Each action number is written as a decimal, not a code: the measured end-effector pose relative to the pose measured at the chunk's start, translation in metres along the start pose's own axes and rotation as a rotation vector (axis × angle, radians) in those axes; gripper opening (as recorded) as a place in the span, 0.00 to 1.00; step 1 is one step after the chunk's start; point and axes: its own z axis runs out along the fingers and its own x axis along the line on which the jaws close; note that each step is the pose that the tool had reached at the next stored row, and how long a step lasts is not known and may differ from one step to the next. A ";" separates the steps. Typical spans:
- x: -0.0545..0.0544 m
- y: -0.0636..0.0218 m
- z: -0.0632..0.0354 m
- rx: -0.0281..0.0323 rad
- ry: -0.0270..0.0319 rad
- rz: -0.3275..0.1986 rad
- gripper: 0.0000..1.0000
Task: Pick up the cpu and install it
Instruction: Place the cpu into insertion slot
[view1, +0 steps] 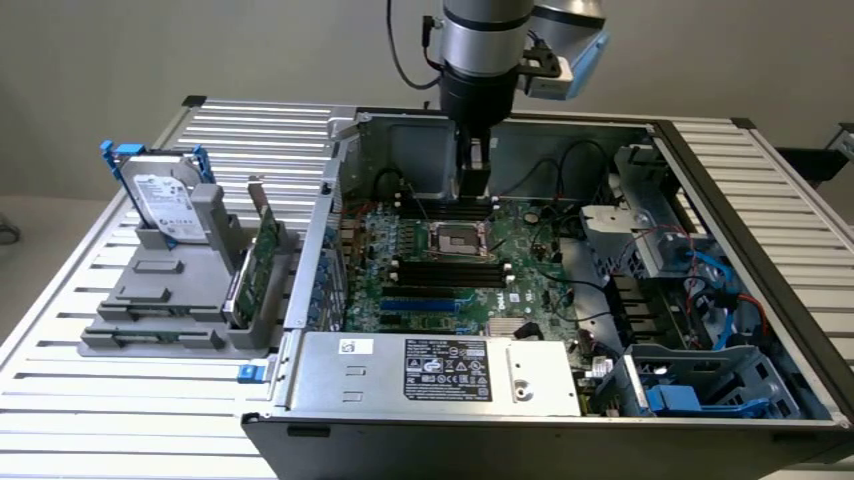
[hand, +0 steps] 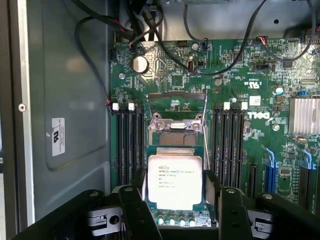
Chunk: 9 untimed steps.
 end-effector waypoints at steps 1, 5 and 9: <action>-0.001 -0.0001 0.0017 0.0000 0.0001 0.000 0.55; -0.004 -0.0007 0.0088 0.0000 0.0000 0.000 0.55; -0.007 -0.0015 0.0156 -0.0001 0.0002 0.000 0.55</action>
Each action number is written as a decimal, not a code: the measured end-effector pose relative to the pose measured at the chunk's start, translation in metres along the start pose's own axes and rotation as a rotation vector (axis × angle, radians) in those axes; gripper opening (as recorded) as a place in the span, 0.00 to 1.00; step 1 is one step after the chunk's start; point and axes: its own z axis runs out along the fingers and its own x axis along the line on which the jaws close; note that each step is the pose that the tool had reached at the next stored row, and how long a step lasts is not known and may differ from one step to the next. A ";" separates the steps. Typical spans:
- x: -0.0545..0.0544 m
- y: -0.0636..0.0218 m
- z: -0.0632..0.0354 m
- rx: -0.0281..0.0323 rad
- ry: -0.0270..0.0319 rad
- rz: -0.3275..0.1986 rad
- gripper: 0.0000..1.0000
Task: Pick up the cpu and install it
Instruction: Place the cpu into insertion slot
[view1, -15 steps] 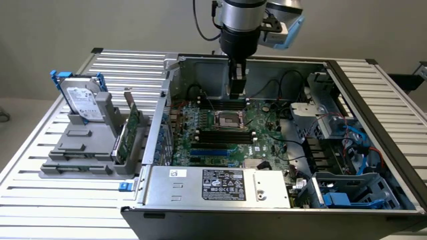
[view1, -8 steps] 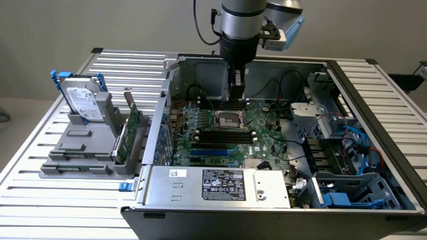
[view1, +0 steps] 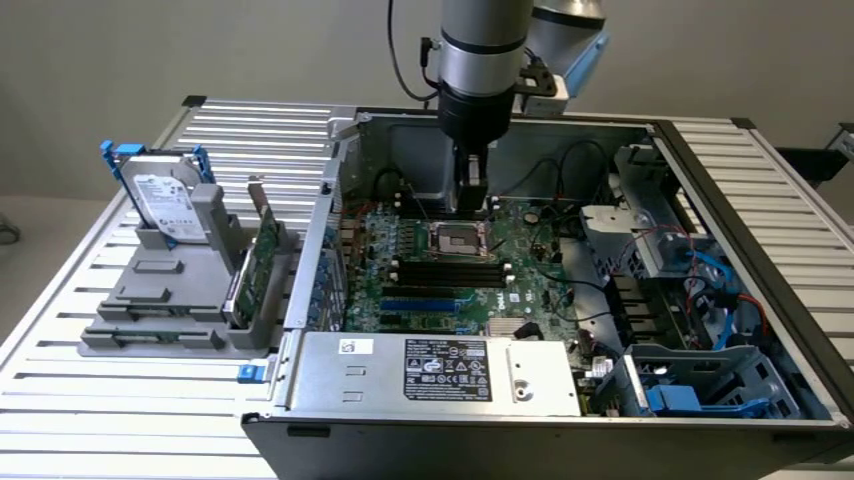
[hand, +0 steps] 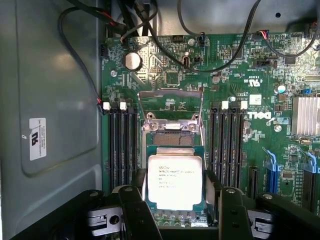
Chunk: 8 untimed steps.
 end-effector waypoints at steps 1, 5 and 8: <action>-0.001 -0.0002 0.0017 0.0000 0.0001 0.000 0.55; -0.004 -0.0008 0.0087 -0.0001 0.0017 0.000 0.55; -0.005 -0.0010 0.0140 -0.0002 0.0050 0.000 0.55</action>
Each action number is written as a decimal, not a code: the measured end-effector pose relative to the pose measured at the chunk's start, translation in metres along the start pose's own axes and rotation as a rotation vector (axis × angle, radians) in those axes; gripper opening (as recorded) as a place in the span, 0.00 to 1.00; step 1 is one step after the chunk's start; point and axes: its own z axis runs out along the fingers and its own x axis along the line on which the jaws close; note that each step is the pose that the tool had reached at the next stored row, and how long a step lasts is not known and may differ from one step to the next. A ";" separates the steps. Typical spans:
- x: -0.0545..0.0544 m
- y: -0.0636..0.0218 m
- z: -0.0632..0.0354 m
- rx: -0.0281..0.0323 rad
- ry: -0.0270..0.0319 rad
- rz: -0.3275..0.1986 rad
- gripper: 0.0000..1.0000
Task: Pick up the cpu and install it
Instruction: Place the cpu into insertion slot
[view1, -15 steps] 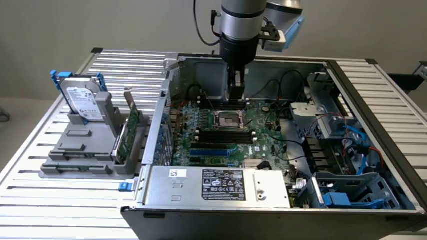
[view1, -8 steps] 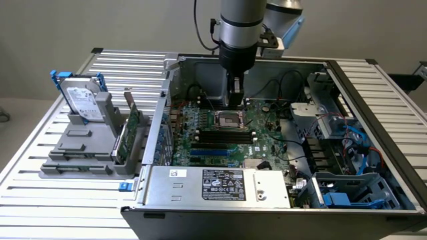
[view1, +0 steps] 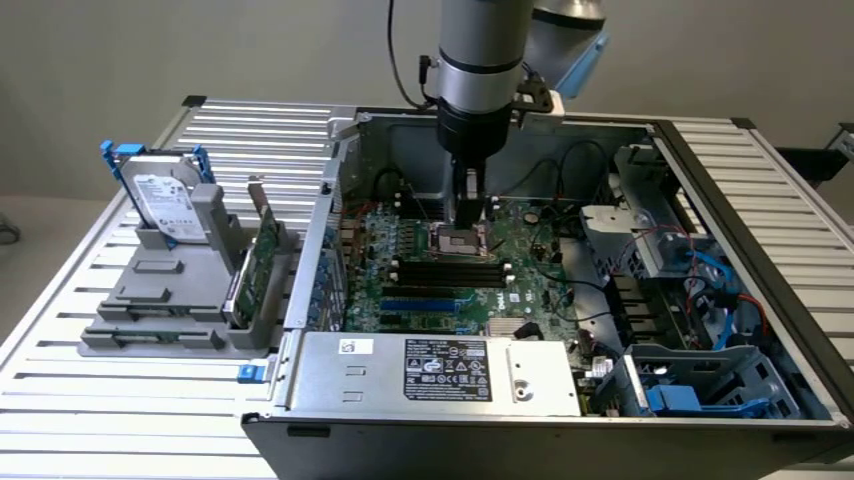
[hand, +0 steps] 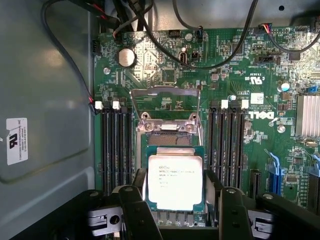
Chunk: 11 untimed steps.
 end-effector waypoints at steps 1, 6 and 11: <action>-0.001 -0.0001 0.0018 0.0001 0.0011 0.000 0.55; -0.002 -0.0004 0.0108 0.0000 0.0079 0.000 0.55; -0.003 -0.0007 0.0198 0.0001 0.0153 0.001 0.55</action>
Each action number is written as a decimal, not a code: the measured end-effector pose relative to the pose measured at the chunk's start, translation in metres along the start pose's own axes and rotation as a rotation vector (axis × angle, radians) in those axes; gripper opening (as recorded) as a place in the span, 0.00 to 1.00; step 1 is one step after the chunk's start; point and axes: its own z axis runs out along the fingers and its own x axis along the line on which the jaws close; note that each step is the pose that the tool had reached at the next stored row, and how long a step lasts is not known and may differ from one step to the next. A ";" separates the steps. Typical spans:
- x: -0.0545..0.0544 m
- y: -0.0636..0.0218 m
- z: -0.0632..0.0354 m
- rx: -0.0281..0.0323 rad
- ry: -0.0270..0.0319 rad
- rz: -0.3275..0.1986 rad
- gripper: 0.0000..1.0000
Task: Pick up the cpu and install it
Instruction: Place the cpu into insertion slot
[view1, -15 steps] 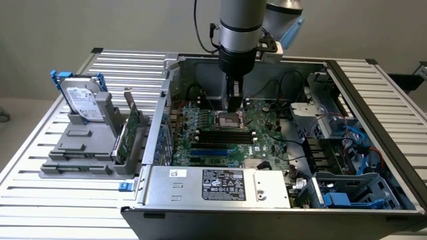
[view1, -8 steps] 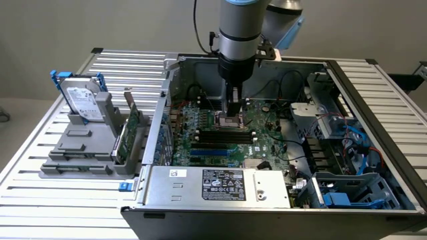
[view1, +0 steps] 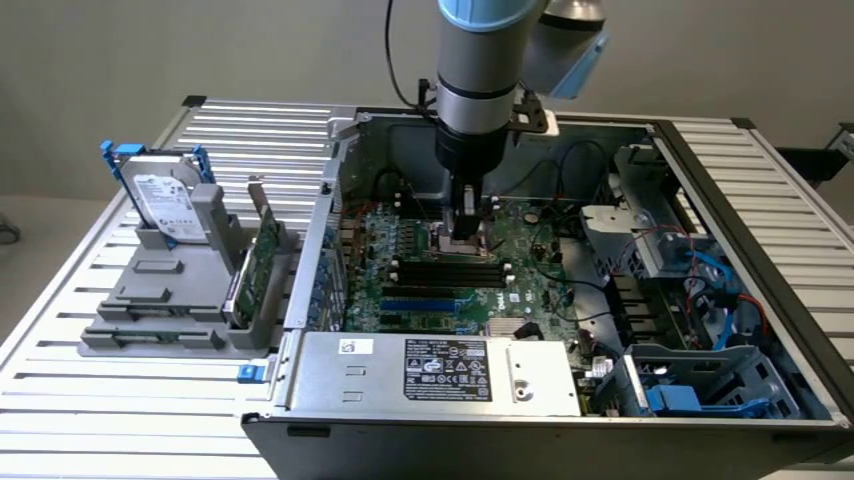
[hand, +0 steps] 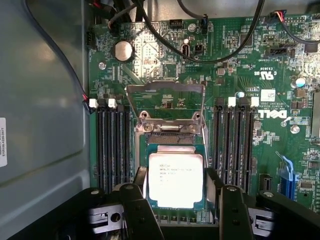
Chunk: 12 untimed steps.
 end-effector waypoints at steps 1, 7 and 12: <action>0.000 -0.0001 0.0018 0.0000 0.0017 0.000 0.55; -0.001 -0.0004 0.0105 0.0000 0.0097 0.000 0.55; -0.002 -0.0006 0.0169 0.0000 0.0114 0.000 0.55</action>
